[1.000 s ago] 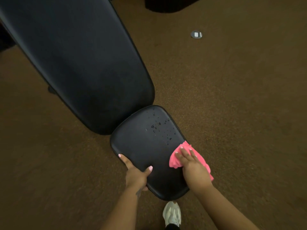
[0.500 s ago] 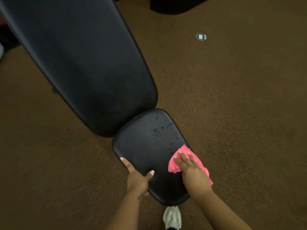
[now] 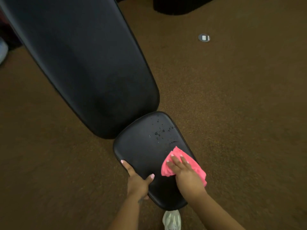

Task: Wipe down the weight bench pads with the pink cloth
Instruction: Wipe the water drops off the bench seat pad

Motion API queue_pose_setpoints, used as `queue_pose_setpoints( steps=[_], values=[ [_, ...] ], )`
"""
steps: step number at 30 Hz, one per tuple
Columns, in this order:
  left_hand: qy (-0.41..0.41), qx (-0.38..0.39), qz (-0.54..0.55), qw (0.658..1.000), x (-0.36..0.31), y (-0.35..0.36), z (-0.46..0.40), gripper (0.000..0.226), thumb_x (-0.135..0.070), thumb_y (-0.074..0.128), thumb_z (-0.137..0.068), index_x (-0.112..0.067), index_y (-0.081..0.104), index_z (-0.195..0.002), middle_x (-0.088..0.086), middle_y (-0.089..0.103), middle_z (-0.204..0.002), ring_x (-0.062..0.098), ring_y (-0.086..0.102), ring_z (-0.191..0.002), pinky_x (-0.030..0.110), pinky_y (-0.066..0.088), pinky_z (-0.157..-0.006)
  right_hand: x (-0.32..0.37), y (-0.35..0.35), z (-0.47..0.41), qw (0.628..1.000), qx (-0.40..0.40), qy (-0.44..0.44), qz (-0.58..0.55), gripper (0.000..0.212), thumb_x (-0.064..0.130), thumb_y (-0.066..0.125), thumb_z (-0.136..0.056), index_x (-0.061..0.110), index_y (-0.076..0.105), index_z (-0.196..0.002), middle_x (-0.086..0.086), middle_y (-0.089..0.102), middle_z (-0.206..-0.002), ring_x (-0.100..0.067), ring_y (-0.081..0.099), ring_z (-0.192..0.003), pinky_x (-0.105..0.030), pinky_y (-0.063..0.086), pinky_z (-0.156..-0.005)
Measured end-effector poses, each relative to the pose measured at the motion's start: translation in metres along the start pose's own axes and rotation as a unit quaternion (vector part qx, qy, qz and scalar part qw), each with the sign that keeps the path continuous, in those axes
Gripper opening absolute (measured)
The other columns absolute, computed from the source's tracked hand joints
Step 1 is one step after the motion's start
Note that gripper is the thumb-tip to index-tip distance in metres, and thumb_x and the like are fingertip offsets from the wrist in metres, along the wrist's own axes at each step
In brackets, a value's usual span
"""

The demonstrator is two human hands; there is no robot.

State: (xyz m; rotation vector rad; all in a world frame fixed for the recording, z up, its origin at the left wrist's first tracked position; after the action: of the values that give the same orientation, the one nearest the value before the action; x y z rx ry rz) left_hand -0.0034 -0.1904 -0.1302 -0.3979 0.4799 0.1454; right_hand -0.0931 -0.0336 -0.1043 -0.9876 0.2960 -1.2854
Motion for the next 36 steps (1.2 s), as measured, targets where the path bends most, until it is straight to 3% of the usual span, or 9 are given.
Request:
queue_pose_setpoints(
  steps=[7,12,16,20,22,24,29,33,36],
  values=[
    [-0.016,0.008,0.007,1.0,0.0,0.002,-0.001,0.122,-0.016,0.068,-0.088,-0.051,-0.042,-0.13,0.005,0.015,-0.16,0.041,0.041,-0.132,0.049,0.059,-0.067,-0.025,-0.03,-0.032,0.998,-0.012,0.055,-0.017,0.068,-0.002,0.033,-0.092,0.026,0.009,-0.148,0.004,-0.009,-0.157,-0.023,-0.007,-0.144,-0.033,0.001,-0.115],
    [-0.018,0.008,-0.001,1.0,0.001,0.001,-0.002,0.123,-0.017,0.068,-0.088,-0.052,-0.043,-0.127,0.002,0.015,-0.16,0.04,0.044,-0.129,0.043,0.059,-0.058,0.012,-0.034,-0.052,1.0,-0.017,0.005,-0.021,0.066,-0.002,0.033,-0.092,0.024,0.012,-0.149,0.001,-0.005,-0.157,-0.026,-0.005,-0.144,-0.035,0.001,-0.115],
    [-0.016,0.008,-0.01,1.0,0.001,0.0,-0.003,0.124,-0.018,0.068,-0.088,-0.052,-0.045,-0.124,0.003,0.014,-0.161,0.04,0.046,-0.127,0.039,0.058,-0.053,0.024,-0.021,-0.031,0.998,0.024,-0.04,0.032,0.07,-0.002,0.032,-0.092,0.028,0.004,-0.149,0.007,-0.017,-0.154,-0.022,-0.01,-0.144,-0.038,0.0,-0.115],
    [-0.008,0.012,-0.007,1.0,-0.001,0.001,-0.002,0.122,-0.016,0.068,-0.088,-0.045,-0.044,-0.129,0.005,0.018,-0.16,0.037,0.041,-0.133,0.029,0.053,-0.052,-0.007,-0.027,-0.027,0.999,0.033,-0.003,0.037,0.073,0.005,0.044,-0.092,0.029,0.004,-0.148,0.016,-0.024,-0.141,-0.018,-0.01,-0.143,-0.033,0.001,-0.115],
    [-0.011,0.011,0.003,1.0,-0.001,0.001,-0.003,0.122,-0.016,0.068,-0.088,-0.047,-0.043,-0.127,0.003,0.019,-0.16,0.037,0.041,-0.133,0.034,0.057,-0.057,-0.016,-0.035,-0.038,0.999,0.015,0.017,0.027,0.076,0.011,0.05,-0.09,0.028,0.003,-0.148,0.017,-0.019,-0.144,-0.019,-0.009,-0.144,-0.033,0.001,-0.115],
    [-0.019,0.012,0.011,1.0,0.002,0.002,-0.005,0.123,-0.016,0.068,-0.088,-0.054,-0.044,-0.121,0.002,0.018,-0.16,0.038,0.043,-0.131,0.045,0.06,-0.063,-0.014,-0.041,-0.053,0.999,-0.004,0.028,0.02,0.071,0.008,0.042,-0.093,0.026,0.003,-0.148,0.012,-0.018,-0.149,-0.023,-0.008,-0.144,-0.033,0.001,-0.116],
    [-0.016,0.003,0.005,1.0,0.006,0.0,-0.009,0.125,-0.018,0.069,-0.087,-0.056,-0.046,-0.117,0.002,0.022,-0.159,0.037,0.046,-0.128,0.04,0.059,-0.057,0.014,-0.034,-0.067,1.0,0.0,0.012,0.026,0.072,0.001,0.038,-0.091,0.025,0.002,-0.149,0.003,-0.013,-0.156,-0.027,-0.009,-0.143,-0.036,0.0,-0.115],
    [0.02,-0.025,-0.001,0.999,0.006,-0.006,-0.013,0.132,-0.02,0.073,-0.083,-0.061,-0.049,-0.111,0.001,0.026,-0.157,0.033,0.048,-0.127,0.055,0.054,-0.086,0.017,-0.014,-0.049,0.998,0.052,-0.004,0.035,0.074,-0.001,0.035,-0.091,0.03,-0.001,-0.148,0.006,-0.027,-0.149,-0.023,-0.013,-0.143,-0.04,0.002,-0.115],
    [0.038,-0.025,0.007,0.999,0.004,-0.004,-0.013,0.132,-0.021,0.073,-0.083,-0.063,-0.049,-0.109,0.003,0.031,-0.155,0.032,0.05,-0.124,0.055,0.053,-0.088,0.002,-0.026,-0.036,0.998,0.05,0.014,0.043,0.078,0.006,0.047,-0.091,0.03,0.0,-0.148,0.008,-0.031,-0.141,-0.019,-0.012,-0.143,-0.037,0.003,-0.115]
  ],
)
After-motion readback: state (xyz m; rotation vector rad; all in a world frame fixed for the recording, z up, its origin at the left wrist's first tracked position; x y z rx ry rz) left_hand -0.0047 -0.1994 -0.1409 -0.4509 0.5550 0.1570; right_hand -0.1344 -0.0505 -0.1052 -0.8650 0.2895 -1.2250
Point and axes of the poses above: each hand's wrist, its own z-axis away from the middle knuckle, its own y-axis out of the palm, x = y × z, the point moved 10 cm from there along -z, towards the middle knuckle
